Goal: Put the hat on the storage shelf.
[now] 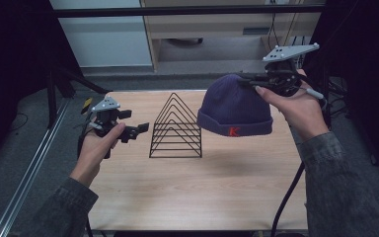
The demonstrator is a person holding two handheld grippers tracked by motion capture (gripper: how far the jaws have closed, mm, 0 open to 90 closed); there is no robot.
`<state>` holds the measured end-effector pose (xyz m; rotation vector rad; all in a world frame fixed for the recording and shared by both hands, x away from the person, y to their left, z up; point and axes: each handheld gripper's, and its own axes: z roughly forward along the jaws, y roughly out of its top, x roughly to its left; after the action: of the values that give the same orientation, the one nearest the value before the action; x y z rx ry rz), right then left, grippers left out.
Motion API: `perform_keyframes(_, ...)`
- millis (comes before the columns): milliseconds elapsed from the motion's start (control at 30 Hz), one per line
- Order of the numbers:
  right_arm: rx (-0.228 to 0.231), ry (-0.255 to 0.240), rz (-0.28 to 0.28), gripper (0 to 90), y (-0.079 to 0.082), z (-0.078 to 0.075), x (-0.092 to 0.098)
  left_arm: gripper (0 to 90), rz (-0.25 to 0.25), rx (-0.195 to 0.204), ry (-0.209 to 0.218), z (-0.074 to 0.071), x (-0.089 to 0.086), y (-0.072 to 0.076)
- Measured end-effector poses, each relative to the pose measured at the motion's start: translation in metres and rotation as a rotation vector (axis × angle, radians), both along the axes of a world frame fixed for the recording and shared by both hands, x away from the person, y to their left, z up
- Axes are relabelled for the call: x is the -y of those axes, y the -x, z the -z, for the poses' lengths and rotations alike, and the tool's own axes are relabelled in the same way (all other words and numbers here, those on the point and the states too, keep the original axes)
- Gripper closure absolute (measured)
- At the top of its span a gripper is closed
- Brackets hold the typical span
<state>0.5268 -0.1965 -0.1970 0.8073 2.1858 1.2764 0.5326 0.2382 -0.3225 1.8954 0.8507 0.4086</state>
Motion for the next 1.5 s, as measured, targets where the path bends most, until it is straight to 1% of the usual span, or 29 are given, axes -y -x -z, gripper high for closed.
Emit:
perform_keyframes(67,0.004,-0.006,0.004,82.2,-0.002,-0.004,-0.003,8.6,0.003,0.004,0.009,-0.006,0.005,-0.003)
perform_keyframes(100,0.014,-0.009,0.008,82.2,-0.004,-0.007,-0.007,8.6,0.008,0.005,0.014,-0.009,0.007,-0.005)
perform_keyframes(167,0.021,-0.013,0.004,82.2,-0.005,-0.009,-0.009,8.6,0.015,0.019,0.012,-0.015,0.012,-0.007)
perform_keyframes(200,0.031,-0.017,0.001,82.2,-0.008,-0.014,-0.014,8.5,0.021,0.022,0.009,-0.017,0.015,-0.008)
perform_keyframes(233,0.031,-0.017,0.001,82.2,-0.008,-0.014,-0.014,8.5,0.032,0.025,0.004,-0.019,0.017,-0.01)
perform_keyframes(300,0.036,-0.032,-0.007,82.2,-0.012,-0.017,-0.018,8.1,0.039,0.016,0.01,-0.022,0.022,-0.014)
perform_keyframes(400,0.043,-0.039,-0.027,82.2,-0.018,-0.021,-0.026,8.1,0.045,0.021,0.005,-0.026,0.026,-0.018)
perform_keyframes(433,0.049,-0.041,-0.039,82.2,-0.021,-0.024,-0.032,8.1,0.048,0.028,0.002,-0.027,0.027,-0.019)
perform_keyframes(467,0.049,-0.041,-0.039,82.2,-0.021,-0.024,-0.032,8.1,0.053,0.027,0.0,-0.029,0.028,-0.02)
perform_keyframes(533,0.055,-0.033,-0.049,82.2,-0.025,-0.028,-0.038,8.2,0.056,0.033,-0.003,-0.032,0.029,-0.022)
perform_keyframes(667,0.064,-0.022,-0.066,82.1,-0.033,-0.032,-0.056,8.2,0.058,0.033,-0.007,-0.035,0.03,-0.024)
perform_keyframes(700,0.062,-0.019,-0.071,82.1,-0.034,-0.032,-0.059,8.2,0.059,0.037,-0.015,-0.036,0.029,-0.024)
perform_keyframes(733,0.063,-0.021,-0.074,82.1,-0.036,-0.032,-0.062,8.2,0.056,0.037,-0.009,-0.036,0.029,-0.023)
perform_keyframes(767,0.063,-0.026,-0.076,82.2,-0.038,-0.032,-0.065,8.2,0.045,0.033,-0.016,-0.037,0.028,-0.022)
perform_keyframes(800,0.062,-0.021,-0.073,82.2,-0.039,-0.032,-0.068,8.2,0.042,0.034,-0.029,-0.039,0.027,-0.019)
perform_keyframes(900,0.07,-0.018,-0.067,82.2,-0.041,-0.03,-0.073,7.8,0.044,0.049,-0.05,-0.045,0.024,-0.012)
perform_keyframes(1000,0.069,-0.039,-0.045,82.1,-0.045,-0.027,-0.075,7.9,0.04,0.056,-0.038,-0.048,0.023,-0.01)
perform_keyframes(1033,0.069,-0.039,-0.045,82.1,-0.045,-0.027,-0.075,7.9,0.036,0.057,-0.04,-0.049,0.024,-0.01)
perform_keyframes(1100,0.072,-0.059,-0.033,82.1,-0.044,-0.026,-0.075,8.1,0.027,0.059,-0.04,-0.05,0.026,-0.009)
perform_keyframes(1133,0.072,-0.059,-0.033,82.1,-0.044,-0.026,-0.075,8.1,0.025,0.06,-0.035,-0.05,0.027,-0.009)
perform_keyframes(1200,0.071,-0.067,-0.024,82.2,-0.044,-0.025,-0.075,8.2,0.026,0.061,-0.052,-0.051,0.029,-0.007)
perform_keyframes(1233,0.067,-0.077,-0.02,82.2,-0.044,-0.025,-0.076,8.3,0.029,0.061,-0.054,-0.051,0.03,-0.006)
perform_keyframes(1267,0.061,-0.086,-0.017,82.2,-0.045,-0.024,-0.077,8.2,0.03,0.06,-0.059,-0.051,0.031,-0.006)
perform_keyframes(1333,0.062,-0.078,-0.015,82.2,-0.045,-0.024,-0.081,8.2,0.039,0.066,-0.068,-0.052,0.032,-0.006)
perform_keyframes(1367,0.062,-0.071,-0.017,82.1,-0.045,-0.024,-0.084,8.2,0.041,0.063,-0.07,-0.051,0.033,-0.007)
perform_keyframes(1467,0.065,-0.065,-0.038,82.2,-0.047,-0.021,-0.097,8.4,0.042,0.071,-0.08,-0.049,0.033,-0.01)
perform_keyframes(1500,0.065,-0.065,-0.038,82.2,-0.047,-0.021,-0.097,8.4,0.043,0.071,-0.08,-0.049,0.033,-0.012)
